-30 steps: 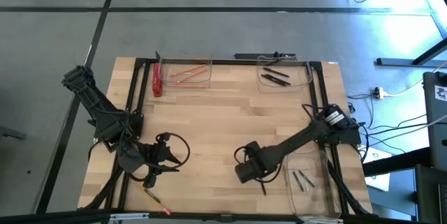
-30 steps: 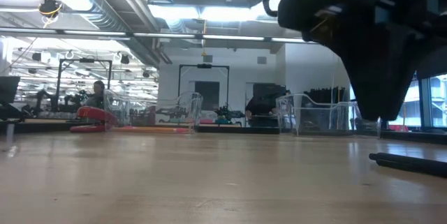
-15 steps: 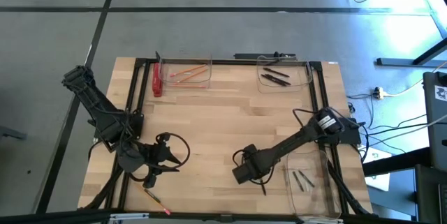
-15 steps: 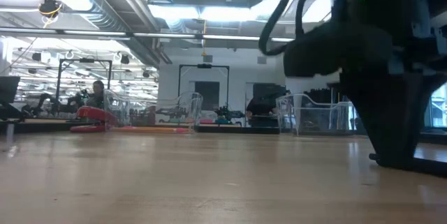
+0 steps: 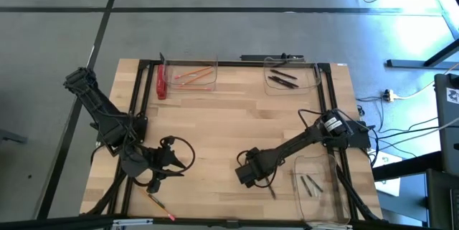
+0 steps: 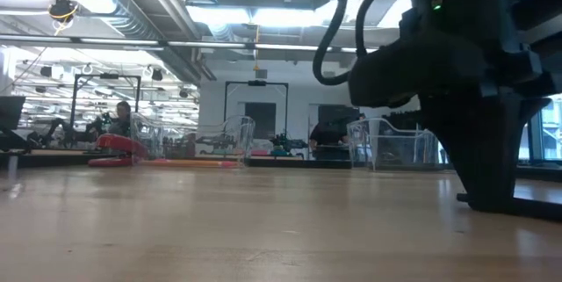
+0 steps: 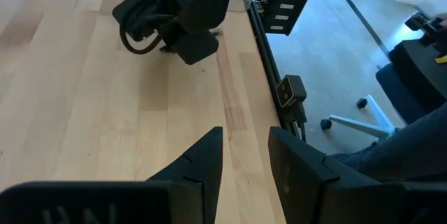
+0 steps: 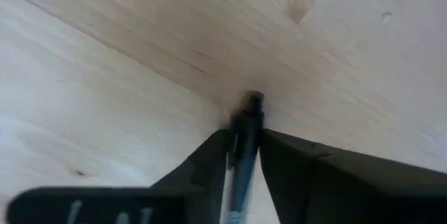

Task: Sort crayons/erasers/pens/pencils in bins
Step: Put the black pen into the top right transparent bin

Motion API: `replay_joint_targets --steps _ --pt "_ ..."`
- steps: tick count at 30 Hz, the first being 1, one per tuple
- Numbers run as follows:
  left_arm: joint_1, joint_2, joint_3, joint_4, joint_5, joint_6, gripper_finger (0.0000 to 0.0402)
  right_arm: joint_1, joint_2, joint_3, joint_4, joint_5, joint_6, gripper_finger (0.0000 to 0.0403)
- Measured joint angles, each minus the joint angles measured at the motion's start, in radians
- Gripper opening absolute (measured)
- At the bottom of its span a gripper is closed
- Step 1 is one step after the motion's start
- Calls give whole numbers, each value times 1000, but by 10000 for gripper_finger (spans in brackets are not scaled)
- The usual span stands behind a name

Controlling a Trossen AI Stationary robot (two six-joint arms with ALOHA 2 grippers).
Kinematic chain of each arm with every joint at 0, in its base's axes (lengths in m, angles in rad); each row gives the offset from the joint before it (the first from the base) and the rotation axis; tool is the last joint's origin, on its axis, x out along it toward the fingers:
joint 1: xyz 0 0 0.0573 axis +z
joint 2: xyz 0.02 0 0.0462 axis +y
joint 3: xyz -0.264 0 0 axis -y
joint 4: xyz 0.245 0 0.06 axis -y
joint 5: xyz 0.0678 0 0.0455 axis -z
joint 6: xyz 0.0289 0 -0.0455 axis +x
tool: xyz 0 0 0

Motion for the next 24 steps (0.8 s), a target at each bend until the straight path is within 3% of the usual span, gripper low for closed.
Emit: replay_joint_targets --steps 7,24 --pt "0 0 0 0 0 0 110 0 -1 1 14 6 0 42" --pt "0 0 0 0 0 44 110 -17 -11 -2 49 1 -63 53"
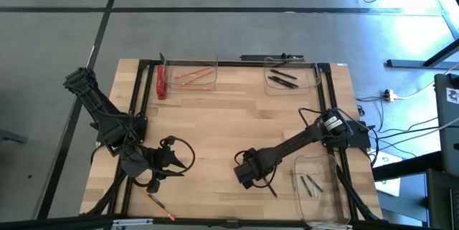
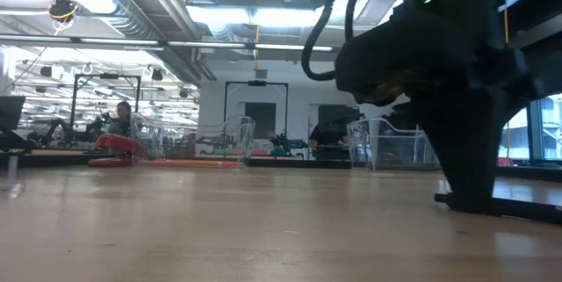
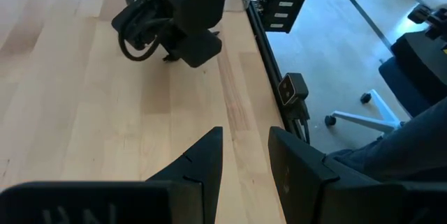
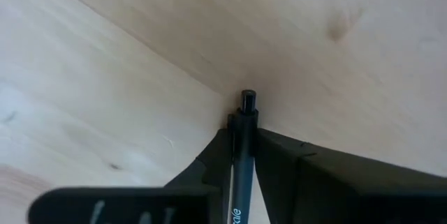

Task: Sort crayons/erasers/pens/pencils in bins
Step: Put the black pen into the top right transparent bin

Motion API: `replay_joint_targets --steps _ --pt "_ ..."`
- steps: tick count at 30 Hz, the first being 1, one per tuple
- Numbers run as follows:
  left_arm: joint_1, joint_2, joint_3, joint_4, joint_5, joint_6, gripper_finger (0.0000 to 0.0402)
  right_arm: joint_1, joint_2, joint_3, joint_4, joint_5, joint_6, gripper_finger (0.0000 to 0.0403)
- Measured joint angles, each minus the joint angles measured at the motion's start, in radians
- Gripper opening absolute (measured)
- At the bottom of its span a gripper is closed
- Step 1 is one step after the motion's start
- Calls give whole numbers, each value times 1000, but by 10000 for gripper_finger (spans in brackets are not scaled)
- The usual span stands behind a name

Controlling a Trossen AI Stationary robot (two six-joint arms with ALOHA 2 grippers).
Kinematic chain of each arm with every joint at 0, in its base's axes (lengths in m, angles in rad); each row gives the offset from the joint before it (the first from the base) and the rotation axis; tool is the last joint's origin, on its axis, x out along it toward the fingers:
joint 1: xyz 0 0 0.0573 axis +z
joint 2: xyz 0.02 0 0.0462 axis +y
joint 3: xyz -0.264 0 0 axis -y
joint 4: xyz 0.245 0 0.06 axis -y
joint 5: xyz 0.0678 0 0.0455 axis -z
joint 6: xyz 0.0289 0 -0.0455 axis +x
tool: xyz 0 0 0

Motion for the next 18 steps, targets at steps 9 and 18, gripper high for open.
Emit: replay_joint_targets --steps 9,18 --pt "0 0 0 0 0 0 110 -51 -7 -1 -8 2 -122 53" --pt "0 0 0 0 -2 0 110 -125 -76 0 -47 62 -246 40"
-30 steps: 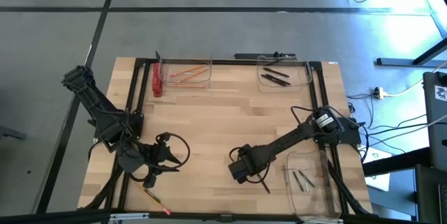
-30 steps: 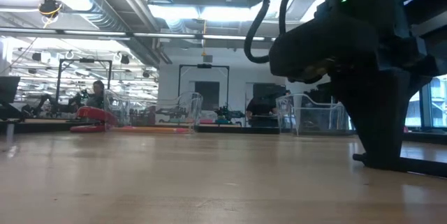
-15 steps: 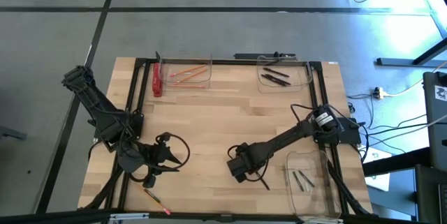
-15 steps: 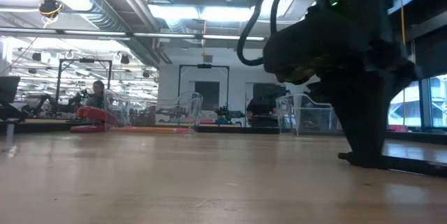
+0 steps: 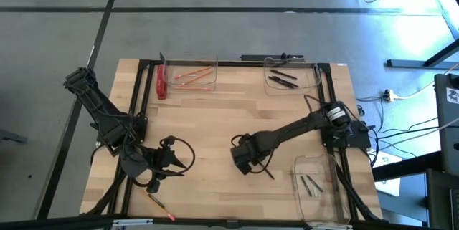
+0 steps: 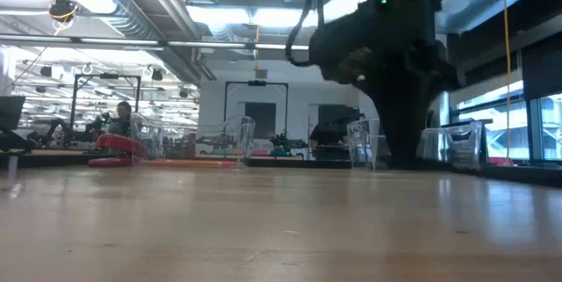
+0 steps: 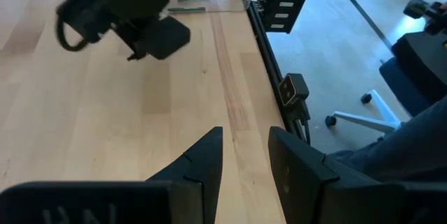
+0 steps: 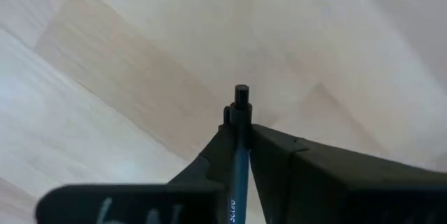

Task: Sort crayons/erasers/pens/pencils in bins
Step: Put the black pen into the top right transparent bin

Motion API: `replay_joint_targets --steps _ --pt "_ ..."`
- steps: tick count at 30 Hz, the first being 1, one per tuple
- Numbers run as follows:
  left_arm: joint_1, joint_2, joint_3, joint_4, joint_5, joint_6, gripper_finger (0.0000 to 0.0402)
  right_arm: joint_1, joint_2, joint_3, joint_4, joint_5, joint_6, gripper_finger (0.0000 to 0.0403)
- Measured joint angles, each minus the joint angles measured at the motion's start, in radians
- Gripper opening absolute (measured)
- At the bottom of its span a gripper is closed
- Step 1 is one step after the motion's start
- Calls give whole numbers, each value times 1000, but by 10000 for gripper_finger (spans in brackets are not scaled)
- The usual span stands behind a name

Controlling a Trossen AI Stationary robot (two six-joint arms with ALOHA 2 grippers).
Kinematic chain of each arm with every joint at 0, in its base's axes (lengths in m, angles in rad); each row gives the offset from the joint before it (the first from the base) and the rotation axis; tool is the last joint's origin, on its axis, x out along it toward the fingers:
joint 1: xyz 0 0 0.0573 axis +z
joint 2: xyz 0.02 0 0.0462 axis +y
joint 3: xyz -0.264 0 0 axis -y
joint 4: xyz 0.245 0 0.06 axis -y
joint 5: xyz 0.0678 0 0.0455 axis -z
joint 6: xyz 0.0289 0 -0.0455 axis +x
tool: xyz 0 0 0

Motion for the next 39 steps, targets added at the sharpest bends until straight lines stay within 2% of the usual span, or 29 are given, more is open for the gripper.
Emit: replay_joint_targets --steps 12,21,32,39 --pt "1 0 0 -8 -40 0 110 -126 -154 0 -55 81 -157 41" --pt "1 0 0 -8 -49 0 110 -224 -168 0 -78 71 -304 41" --pt "6 0 0 -8 -202 -1 110 -365 -305 0 -101 106 -501 41" --pt "60 0 0 -8 -217 0 110 -515 -380 1 -151 115 -699 42"
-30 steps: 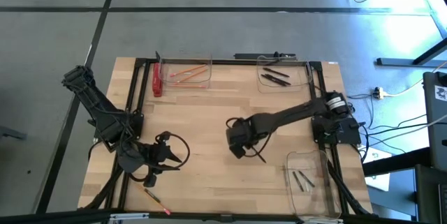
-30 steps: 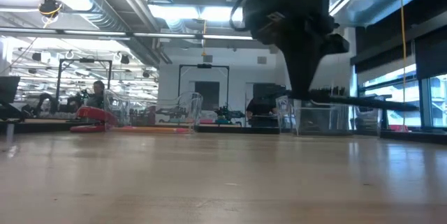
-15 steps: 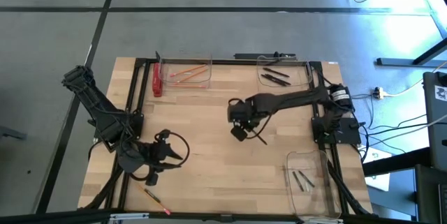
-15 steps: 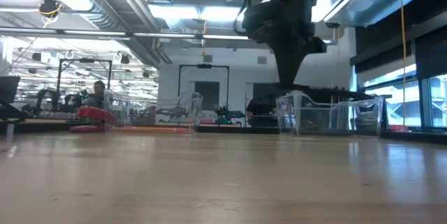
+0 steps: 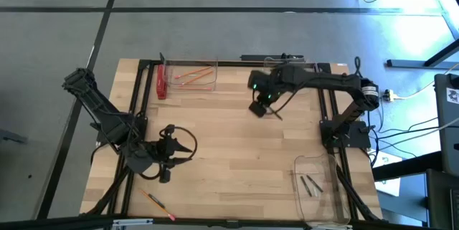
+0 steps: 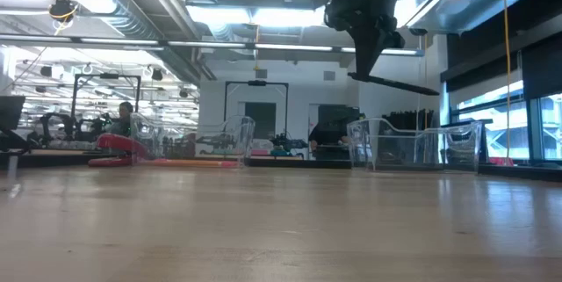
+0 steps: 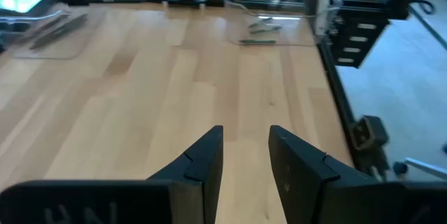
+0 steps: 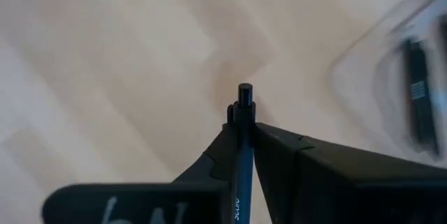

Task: Sort crayons/erasers/pens/pencils in bins
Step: Put the black pen into the top right transparent bin

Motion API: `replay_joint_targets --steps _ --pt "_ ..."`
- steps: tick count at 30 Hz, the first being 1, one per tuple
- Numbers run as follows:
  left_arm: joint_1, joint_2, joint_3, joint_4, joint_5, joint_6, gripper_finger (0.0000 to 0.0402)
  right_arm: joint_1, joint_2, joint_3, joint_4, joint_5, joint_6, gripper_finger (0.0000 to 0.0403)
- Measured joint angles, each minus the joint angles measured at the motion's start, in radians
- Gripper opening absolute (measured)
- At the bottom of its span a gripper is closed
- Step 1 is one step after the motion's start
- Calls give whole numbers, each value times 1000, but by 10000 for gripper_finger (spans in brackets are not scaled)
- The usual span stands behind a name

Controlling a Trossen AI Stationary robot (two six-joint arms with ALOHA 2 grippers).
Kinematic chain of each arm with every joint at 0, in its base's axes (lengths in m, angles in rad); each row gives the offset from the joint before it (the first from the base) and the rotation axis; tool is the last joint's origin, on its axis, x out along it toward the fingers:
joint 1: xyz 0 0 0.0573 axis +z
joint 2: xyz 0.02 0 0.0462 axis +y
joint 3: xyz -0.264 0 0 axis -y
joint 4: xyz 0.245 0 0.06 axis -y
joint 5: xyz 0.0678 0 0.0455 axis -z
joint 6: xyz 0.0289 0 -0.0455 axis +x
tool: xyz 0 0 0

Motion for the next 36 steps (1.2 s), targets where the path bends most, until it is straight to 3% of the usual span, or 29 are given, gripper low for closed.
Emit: replay_joint_targets --steps 11,19,26,36 --pt "147 0 0 -2 -1 9 110 -321 -25 0 8 -1 -443 42" --pt "238 0 0 -14 -1 10 110 -534 -5 0 107 -11 -745 42" --pt "304 0 0 -15 -21 10 110 -575 105 0 130 -47 -893 42" --pt "366 0 0 -15 -25 10 110 -575 187 0 174 -46 -951 42"
